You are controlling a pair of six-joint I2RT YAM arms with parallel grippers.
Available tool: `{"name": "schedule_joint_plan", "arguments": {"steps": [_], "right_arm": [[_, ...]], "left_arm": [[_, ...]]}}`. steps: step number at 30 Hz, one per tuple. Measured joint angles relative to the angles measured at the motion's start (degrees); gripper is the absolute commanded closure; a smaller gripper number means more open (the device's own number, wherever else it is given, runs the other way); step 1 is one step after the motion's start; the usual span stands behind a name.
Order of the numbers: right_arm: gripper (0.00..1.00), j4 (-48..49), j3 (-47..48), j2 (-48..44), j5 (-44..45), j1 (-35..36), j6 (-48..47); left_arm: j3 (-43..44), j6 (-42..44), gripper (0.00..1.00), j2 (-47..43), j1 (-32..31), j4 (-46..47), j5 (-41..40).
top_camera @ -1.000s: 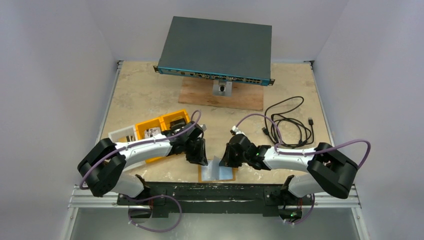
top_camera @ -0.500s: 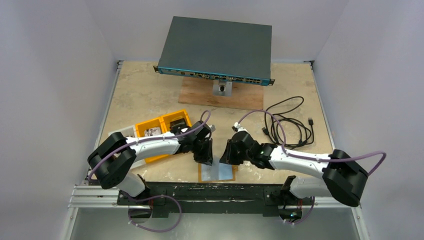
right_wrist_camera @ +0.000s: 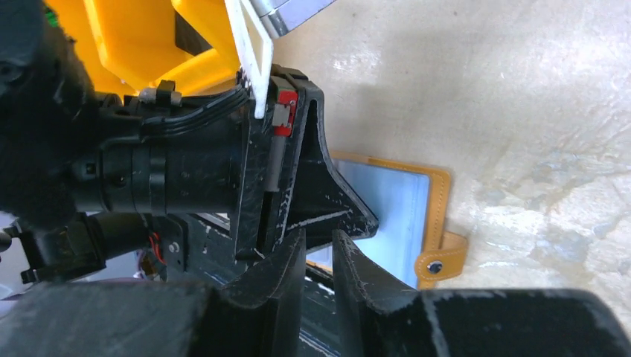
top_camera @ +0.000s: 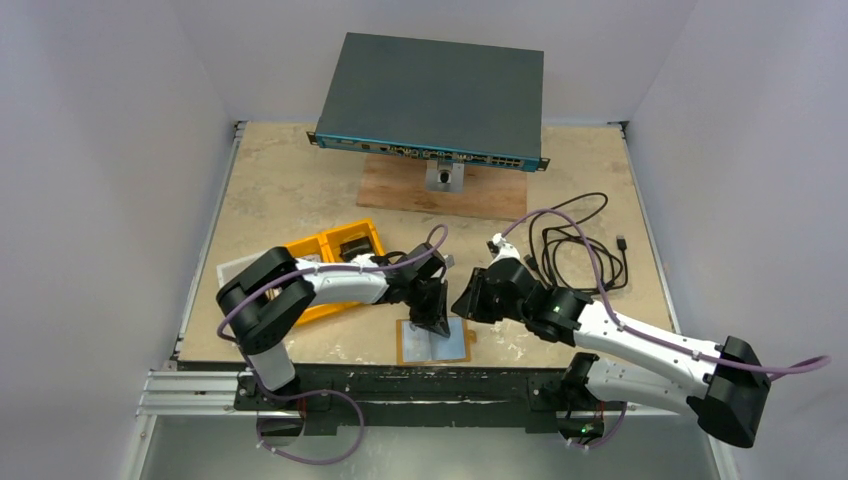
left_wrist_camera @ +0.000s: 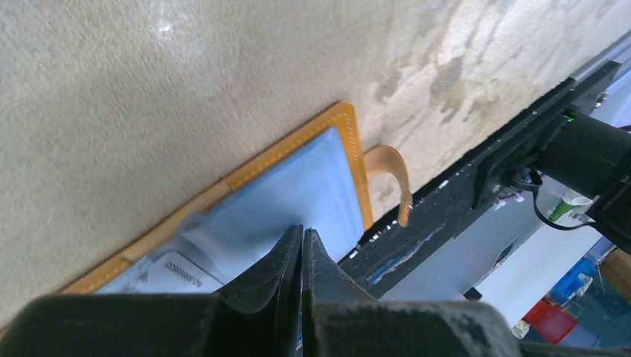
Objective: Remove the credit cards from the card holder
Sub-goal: Remove the credit card from the card holder.
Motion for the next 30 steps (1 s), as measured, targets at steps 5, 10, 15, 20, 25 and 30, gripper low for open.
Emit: {"name": "schedule_joint_plan", "arguments": {"steps": [5,10,15,20,25,30], "right_arm": [[0.79,-1.8,-1.4,-0.6,0.0,0.0,0.2],[0.78,-2.0,-1.8,0.3,-0.3,0.0,0.2],[0.76,-0.1,-1.8,2.6,-1.2,0.0,0.2],[0.76,2.3,-1.8,5.0,-2.8,0.0,0.2],[0.76,6.6,-1.8,8.7,-5.1,0.0,0.2],[0.76,10.9,-1.8,13.7,-7.4,0.2,0.2]], "left_arm": [[0.3,-0.9,0.93,2.7,-0.1,0.8,1.0],[0.3,-0.6,0.88,0.1,-0.1,-1.4,-1.0],[0.2,-0.1,0.86,-8.1,0.8,-5.3,-3.9],[-2.9,0.4,0.86,-16.3,3.6,-7.5,-6.5],[-8.0,1.2,0.85,-22.1,7.4,-10.6,-8.0],[-11.3,1.8,0.85,-26.1,10.3,-12.8,-8.7]]}}
